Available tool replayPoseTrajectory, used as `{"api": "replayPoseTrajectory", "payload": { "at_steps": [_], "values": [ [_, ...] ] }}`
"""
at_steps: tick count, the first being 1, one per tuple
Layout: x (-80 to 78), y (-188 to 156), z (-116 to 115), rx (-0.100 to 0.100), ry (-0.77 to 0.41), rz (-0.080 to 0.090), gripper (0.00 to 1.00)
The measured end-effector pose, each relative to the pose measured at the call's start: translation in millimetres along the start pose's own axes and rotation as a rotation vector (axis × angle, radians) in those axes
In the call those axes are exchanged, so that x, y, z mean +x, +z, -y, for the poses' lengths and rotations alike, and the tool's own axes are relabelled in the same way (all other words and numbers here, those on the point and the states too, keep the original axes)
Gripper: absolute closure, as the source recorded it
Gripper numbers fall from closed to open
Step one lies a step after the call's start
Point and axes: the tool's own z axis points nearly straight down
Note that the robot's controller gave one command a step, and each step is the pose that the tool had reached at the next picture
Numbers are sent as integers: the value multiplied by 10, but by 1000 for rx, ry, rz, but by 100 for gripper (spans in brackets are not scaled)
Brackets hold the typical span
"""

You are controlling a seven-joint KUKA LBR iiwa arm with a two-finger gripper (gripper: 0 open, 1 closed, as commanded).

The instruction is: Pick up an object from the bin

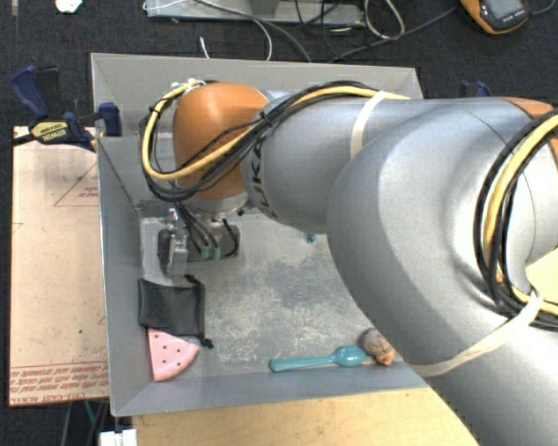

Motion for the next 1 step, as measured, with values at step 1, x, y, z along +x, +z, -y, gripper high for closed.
{"api": "replayPoseTrajectory", "payload": {
  "at_steps": [1],
  "values": [
    [2,-152,0,0,0,0,100]
  ]
}}
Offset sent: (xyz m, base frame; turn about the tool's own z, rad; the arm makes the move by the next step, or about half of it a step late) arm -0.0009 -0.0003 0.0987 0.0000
